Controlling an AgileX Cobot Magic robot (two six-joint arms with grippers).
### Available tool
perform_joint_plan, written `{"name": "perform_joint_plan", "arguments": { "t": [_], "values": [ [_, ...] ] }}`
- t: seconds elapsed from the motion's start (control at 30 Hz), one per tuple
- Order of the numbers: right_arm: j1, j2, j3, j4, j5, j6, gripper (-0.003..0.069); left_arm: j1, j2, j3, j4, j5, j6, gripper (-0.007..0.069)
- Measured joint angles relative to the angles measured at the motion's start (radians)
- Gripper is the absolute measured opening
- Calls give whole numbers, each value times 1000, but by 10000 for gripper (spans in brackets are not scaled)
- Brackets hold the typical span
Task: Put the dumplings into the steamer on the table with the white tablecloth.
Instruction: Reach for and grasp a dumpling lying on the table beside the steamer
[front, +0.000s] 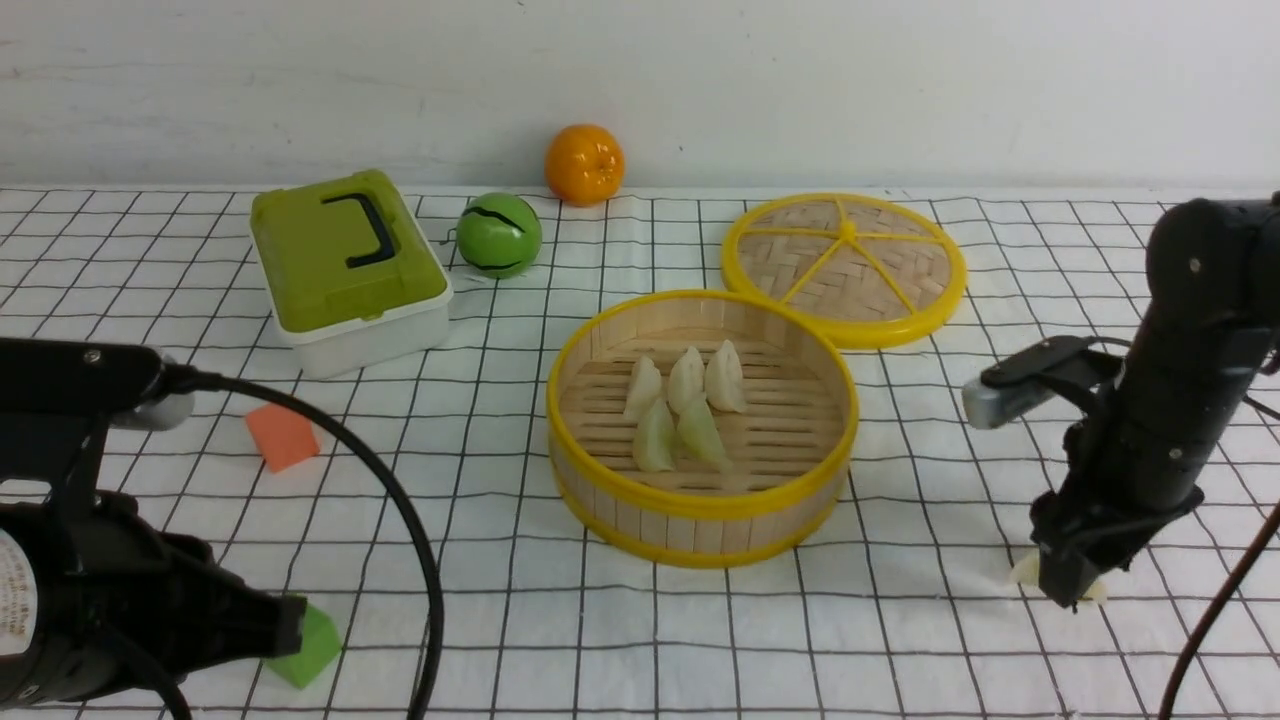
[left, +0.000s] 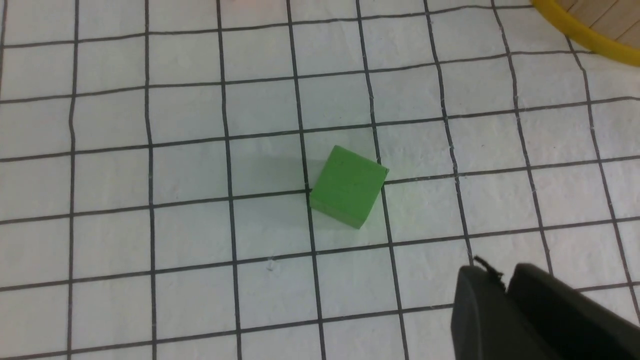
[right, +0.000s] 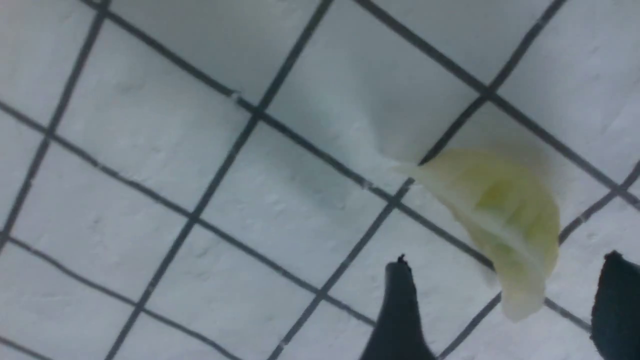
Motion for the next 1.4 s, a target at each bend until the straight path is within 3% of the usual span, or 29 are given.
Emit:
{"name": "perform_joint_plan", "arguments": {
  "t": [0.2, 0.27, 0.3, 0.43, 0.7, 0.77, 0.8, 0.83, 0.9, 1.13, 1.23, 1.33, 1.4],
  "values": [
    [-4, 11, 15, 77, -76, -41, 400, 0, 0, 0, -1, -2, 0, 74],
    [-4, 11, 16, 92, -82, -46, 347, 0, 0, 0, -1, -2, 0, 74],
    [-4, 11, 16, 99, -90, -48, 266, 0, 0, 0, -4, -2, 0, 74],
    [-4, 11, 16, 98, -95, -48, 159, 0, 0, 0, -15, -2, 0, 74],
    [-4, 5, 16, 96, -101, 31, 144, 0, 0, 0, -26, -2, 0, 74],
    [-4, -12, 13, 102, -96, 68, 92, 0, 0, 0, -26, -2, 0, 74],
    [-4, -25, 3, 119, -84, 89, 31, 0, 0, 0, -26, -2, 0, 74],
    [-4, -28, 1, 123, -83, 92, 31, 0, 0, 0, -26, -2, 0, 74],
    [0, -70, -33, 179, -75, 119, -11, 0, 0, 0, -26, -5, 0, 74],
    [130, -149, -116, 385, -200, 138, -13, 0, 0, 0, -26, -22, 0, 76],
    [175, -128, -117, 338, -213, 142, -13, 0, 0, 0, -26, -22, 0, 76],
    [171, -111, -117, 207, -160, 194, -6, 0, 0, 0, -26, -21, 0, 76],
    [146, -107, -116, 56, -83, 264, 13, 0, 0, 0, -29, -20, 0, 76]
  ]
}}
